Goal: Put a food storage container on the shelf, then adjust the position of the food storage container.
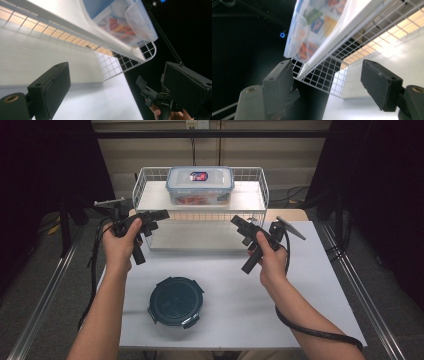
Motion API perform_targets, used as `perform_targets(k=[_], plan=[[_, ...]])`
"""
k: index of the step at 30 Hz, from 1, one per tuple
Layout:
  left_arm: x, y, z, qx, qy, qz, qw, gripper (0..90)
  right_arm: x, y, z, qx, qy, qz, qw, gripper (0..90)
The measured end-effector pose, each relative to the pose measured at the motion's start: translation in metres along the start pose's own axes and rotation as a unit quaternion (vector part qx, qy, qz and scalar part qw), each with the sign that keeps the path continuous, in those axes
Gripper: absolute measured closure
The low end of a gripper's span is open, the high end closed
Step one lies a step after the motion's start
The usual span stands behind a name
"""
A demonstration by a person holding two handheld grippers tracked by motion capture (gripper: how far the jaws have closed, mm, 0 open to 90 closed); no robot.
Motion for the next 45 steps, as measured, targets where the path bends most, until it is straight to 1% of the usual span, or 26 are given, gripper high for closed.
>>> perform_targets(k=[1, 3, 4, 6, 7, 8, 9, 10, 12, 13, 15, 16, 19, 20, 23, 26, 27, 29, 30, 31, 33, 35, 40, 41, 43, 45], plan=[[0.001, 0.002, 0.003, -0.006, -0.002, 0.002, 1.0, 7.7, 0.002, 0.001, -0.001, -0.004, 0.001, -0.001, 1.0, 25.6], [0.004, 0.005, 0.008, -0.005, 0.0, 0.004, 1.0, 7.7, 0.009, 0.004, -0.003, -0.002, 0.003, 0.013, 0.9999, 25.4], [0.004, 0.007, 0.01, -0.009, -0.004, 0.003, 0.9999, 7.3, 0.012, 0.005, -0.004, -0.003, 0.005, 0.016, 0.9999, 25.3], [0.007, 0.01, 0.014, -0.007, 0.003, 0.002, 1.0, 7.3, 0.018, 0.008, -0.006, -0.003, 0.002, 0.025, 0.9997, 25.1], [0.008, 0.012, 0.016, -0.008, 0.0, 0.001, 1.0, 7.3, 0.02, 0.009, -0.008, -0.003, 0.008, 0.025, 0.9997, 24.9], [0.009, 0.014, 0.018, -0.007, 0.001, 0.002, 1.0, 7.2, 0.022, 0.01, -0.009, -0.001, 0.004, 0.03, 0.9995, 24.8], [0.01, 0.015, 0.019, -0.007, 0.003, 0.003, 1.0, 7.1, 0.023, 0.011, -0.01, -0.003, 0.004, 0.029, 0.9996, 24.5], [0.011, 0.017, 0.022, -0.01, 0.0, 0.001, 1.0, 7.1, 0.025, 0.012, -0.011, -0.001, 0.008, 0.032, 0.9994, 24.4], [0.013, 0.019, 0.026, -0.01, 0.0, -0.002, 0.9999, 7.1, 0.027, 0.014, -0.013, -0.001, 0.012, 0.035, 0.9993, 24.1], [0.015, 0.02, 0.029, -0.011, -0.001, 0.001, 0.9999, 7.0, 0.028, 0.015, -0.014, -0.001, 0.017, 0.036, 0.9992, 24.0], [0.021, 0.021, 0.035, -0.015, 0.001, 0.008, 0.9999, 6.9, 0.031, 0.018, -0.015, -0.003, 0.016, 0.041, 0.999, 23.8], [0.022, 0.021, 0.038, -0.019, 0.0, 0.008, 0.9998, 6.7, 0.033, 0.019, -0.016, -0.003, 0.018, 0.045, 0.9988, 23.7], [0.028, 0.023, 0.045, -0.022, 0.005, 0.011, 0.9997, 6.4, 0.039, 0.02, -0.018, -0.005, 0.024, 0.055, 0.9982, 22.9], [0.03, 0.024, 0.046, -0.023, 0.006, 0.013, 0.9996, 6.3, 0.041, 0.02, -0.019, -0.006, 0.028, 0.059, 0.9978, 22.6], [0.034, 0.026, 0.049, -0.021, 0.01, 0.013, 0.9997, 6.3, 0.049, 0.021, -0.019, -0.011, 0.03, 0.073, 0.9968, 22.1], [0.038, 0.028, 0.052, -0.027, 0.003, 0.017, 0.9995, 5.6, 0.058, 0.022, -0.021, -0.017, 0.029, 0.083, 0.996, 21.8], [0.04, 0.028, 0.052, -0.022, 0.006, 0.017, 0.9996, 5.6, 0.061, 0.023, -0.022, -0.02, 0.031, 0.087, 0.9955, 21.8], [0.044, 0.028, 0.055, -0.024, 0.005, 0.023, 0.9994, 5.5, 0.068, 0.022, -0.024, -0.024, 0.032, 0.097, 0.9945, 21.7], [0.046, 0.028, 0.056, -0.024, 0.007, 0.024, 0.9994, 5.4, 0.072, 0.022, -0.024, -0.027, 0.028, 0.102, 0.9941, 21.5], [0.048, 0.028, 0.058, -0.024, 0.006, 0.027, 0.9993, 5.3, 0.076, 0.022, -0.025, -0.03, 0.028, 0.112, 0.9929, 21.5], [0.052, 0.027, 0.06, -0.034, 0.002, 0.037, 0.9987, 4.4, 0.084, 0.022, -0.027, -0.028, 0.03, 0.123, 0.9915, 21.5], [0.058, 0.026, 0.06, -0.035, 0.002, 0.053, 0.998, 4.0, 0.092, 0.022, -0.027, -0.031, 0.031, 0.132, 0.9903, 21.6], [0.067, 0.025, 0.061, -0.046, -0.008, 0.071, 0.9964, 4.4, 0.109, 0.018, -0.023, -0.04, 0.042, 0.158, 0.9857, 21.7], [0.068, 0.024, 0.063, -0.056, -0.013, 0.071, 0.9958, 4.5, 0.112, 0.018, -0.023, -0.043, 0.041, 0.164, 0.9846, 21.8], [0.069, 0.024, 0.065, -0.057, -0.014, 0.071, 0.9958, 4.5, 0.12, 0.016, -0.021, -0.048, 0.039, 0.174, 0.9828, 21.8], [0.069, 0.025, 0.068, -0.058, -0.008, 0.068, 0.996, 4.5, 0.126, 0.015, -0.021, -0.051, 0.035, 0.181, 0.9815, 21.8]])
Point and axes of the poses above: each handheld gripper's, and its own axes: y roughly backward along the jaws, x roughly out of its underside, z roughly to its left, the point moved 8 cm from there along -y, roughly forward along the jaws, and after that the axes turned 10 degrees about y, right-handed, at the moved point
